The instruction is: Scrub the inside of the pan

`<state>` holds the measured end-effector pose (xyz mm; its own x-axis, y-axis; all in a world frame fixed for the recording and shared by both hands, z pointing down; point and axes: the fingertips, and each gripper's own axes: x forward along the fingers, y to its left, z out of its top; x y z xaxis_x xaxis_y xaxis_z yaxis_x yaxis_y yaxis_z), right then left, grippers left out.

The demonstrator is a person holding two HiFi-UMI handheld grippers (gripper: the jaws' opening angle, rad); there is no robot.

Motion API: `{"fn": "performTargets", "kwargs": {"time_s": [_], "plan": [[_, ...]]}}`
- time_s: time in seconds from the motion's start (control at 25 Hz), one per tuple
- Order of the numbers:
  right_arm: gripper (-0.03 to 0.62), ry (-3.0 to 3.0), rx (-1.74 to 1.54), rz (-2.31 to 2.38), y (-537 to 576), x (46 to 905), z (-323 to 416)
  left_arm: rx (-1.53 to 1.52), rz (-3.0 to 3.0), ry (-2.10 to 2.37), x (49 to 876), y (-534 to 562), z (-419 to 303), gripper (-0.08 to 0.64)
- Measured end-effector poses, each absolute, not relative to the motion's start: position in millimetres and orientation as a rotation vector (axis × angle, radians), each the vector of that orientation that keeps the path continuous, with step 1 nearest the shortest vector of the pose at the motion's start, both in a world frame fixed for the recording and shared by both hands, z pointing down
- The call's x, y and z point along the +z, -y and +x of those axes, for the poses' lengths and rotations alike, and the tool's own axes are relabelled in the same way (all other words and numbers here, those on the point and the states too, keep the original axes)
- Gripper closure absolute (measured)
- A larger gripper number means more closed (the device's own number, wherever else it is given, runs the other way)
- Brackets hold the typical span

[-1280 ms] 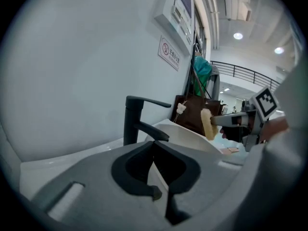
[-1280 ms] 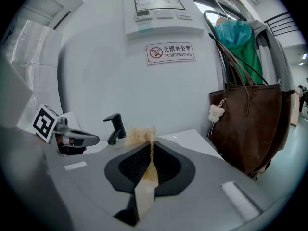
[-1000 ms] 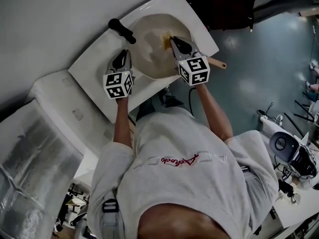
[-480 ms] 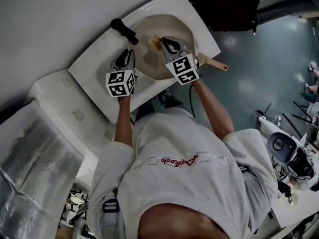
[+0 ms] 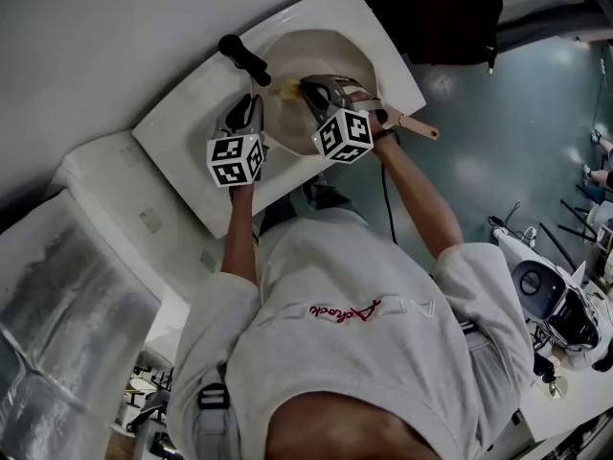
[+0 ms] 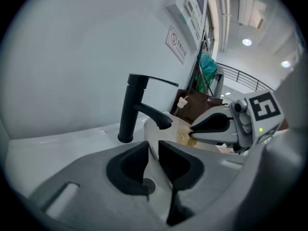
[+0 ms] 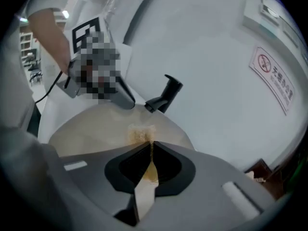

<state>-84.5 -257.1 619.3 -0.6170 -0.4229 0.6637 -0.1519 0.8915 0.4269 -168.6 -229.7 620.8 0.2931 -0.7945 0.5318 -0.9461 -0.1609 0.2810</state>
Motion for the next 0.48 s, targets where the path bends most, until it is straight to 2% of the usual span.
{"fn": "performTargets", "kwargs": {"time_s": [0.48], "plan": [[0.568, 2.03, -0.763, -0.013, 230.7, 659.2, -114.5, 0.335, 1.999, 1.55, 620.2, 229.7, -168.5, 0.492]]}}
